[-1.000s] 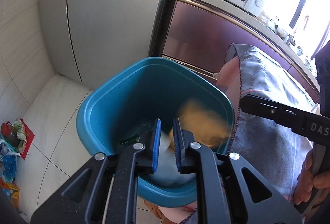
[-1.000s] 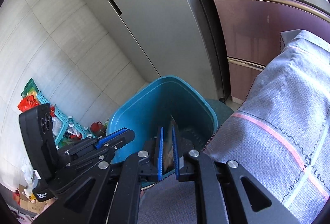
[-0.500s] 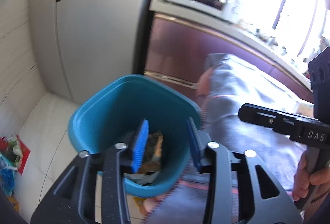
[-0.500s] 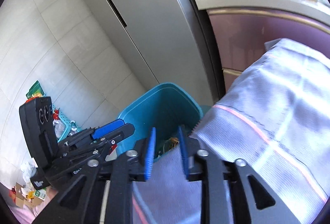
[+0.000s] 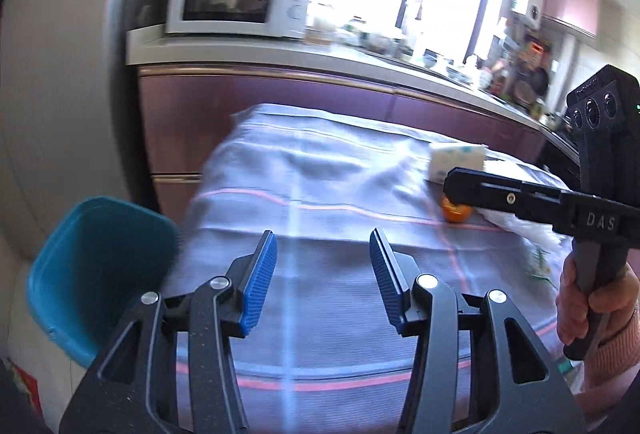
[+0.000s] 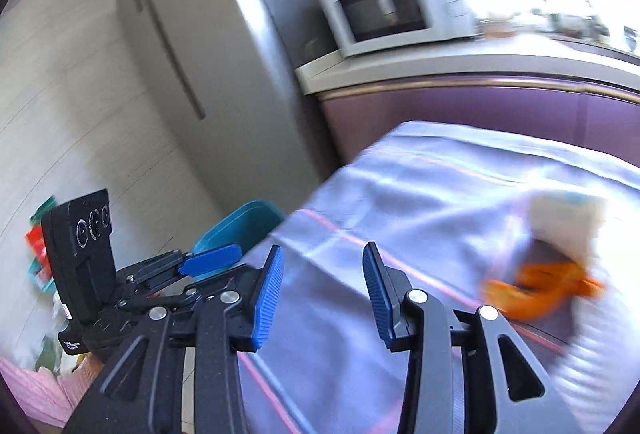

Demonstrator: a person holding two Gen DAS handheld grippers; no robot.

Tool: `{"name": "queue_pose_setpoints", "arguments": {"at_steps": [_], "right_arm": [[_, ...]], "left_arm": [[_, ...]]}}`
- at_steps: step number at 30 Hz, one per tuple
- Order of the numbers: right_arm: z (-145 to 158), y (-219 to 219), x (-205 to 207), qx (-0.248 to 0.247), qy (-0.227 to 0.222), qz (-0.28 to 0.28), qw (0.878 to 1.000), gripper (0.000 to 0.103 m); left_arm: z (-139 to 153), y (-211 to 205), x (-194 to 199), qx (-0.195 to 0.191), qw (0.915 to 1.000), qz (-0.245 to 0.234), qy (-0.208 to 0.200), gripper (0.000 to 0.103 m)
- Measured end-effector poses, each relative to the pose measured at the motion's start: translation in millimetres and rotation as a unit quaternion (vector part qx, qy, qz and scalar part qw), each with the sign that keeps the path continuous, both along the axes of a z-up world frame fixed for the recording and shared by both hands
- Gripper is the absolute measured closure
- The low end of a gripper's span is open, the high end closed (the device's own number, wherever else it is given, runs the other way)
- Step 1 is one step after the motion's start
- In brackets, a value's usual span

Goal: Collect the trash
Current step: 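Move both tools back to the table toward the white foam net, then grasp the white foam net with the left tool while the right tool grasps it too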

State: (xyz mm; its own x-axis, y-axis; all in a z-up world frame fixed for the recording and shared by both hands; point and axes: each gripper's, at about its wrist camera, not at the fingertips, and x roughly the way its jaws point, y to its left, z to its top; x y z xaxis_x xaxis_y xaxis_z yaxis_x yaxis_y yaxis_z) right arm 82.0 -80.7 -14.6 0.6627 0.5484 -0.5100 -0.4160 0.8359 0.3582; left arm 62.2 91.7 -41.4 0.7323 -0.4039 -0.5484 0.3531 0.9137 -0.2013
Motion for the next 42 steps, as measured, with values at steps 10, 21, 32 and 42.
{"name": "queue_pose_setpoints", "arguments": {"at_steps": [10,21,32,42], "right_arm": [[1.4,-112.6,-43.0,-0.002,-0.022,-0.16,0.987,0.057],[-26.5,-181.5,-35.4,0.036,0.016,-0.236,0.971,0.043],[-41.4,-185.1,-28.6,0.067,0.033,-0.224,0.972,0.04],[-48.1,-188.8,-35.2,0.073,0.035,-0.217,0.973,0.074]], "left_arm": [[-5.4,-108.0,0.3,-0.036,0.9881,-0.142,0.045,0.051],[-16.8,-190.9,14.9,-0.042,0.9704,-0.217,0.097,0.041],[-33.9,-228.7,39.3,-0.051,0.9607,-0.227,0.151,0.043],[-35.8,-241.6,47.7,-0.069,0.9557,-0.233,0.166,0.079]]}}
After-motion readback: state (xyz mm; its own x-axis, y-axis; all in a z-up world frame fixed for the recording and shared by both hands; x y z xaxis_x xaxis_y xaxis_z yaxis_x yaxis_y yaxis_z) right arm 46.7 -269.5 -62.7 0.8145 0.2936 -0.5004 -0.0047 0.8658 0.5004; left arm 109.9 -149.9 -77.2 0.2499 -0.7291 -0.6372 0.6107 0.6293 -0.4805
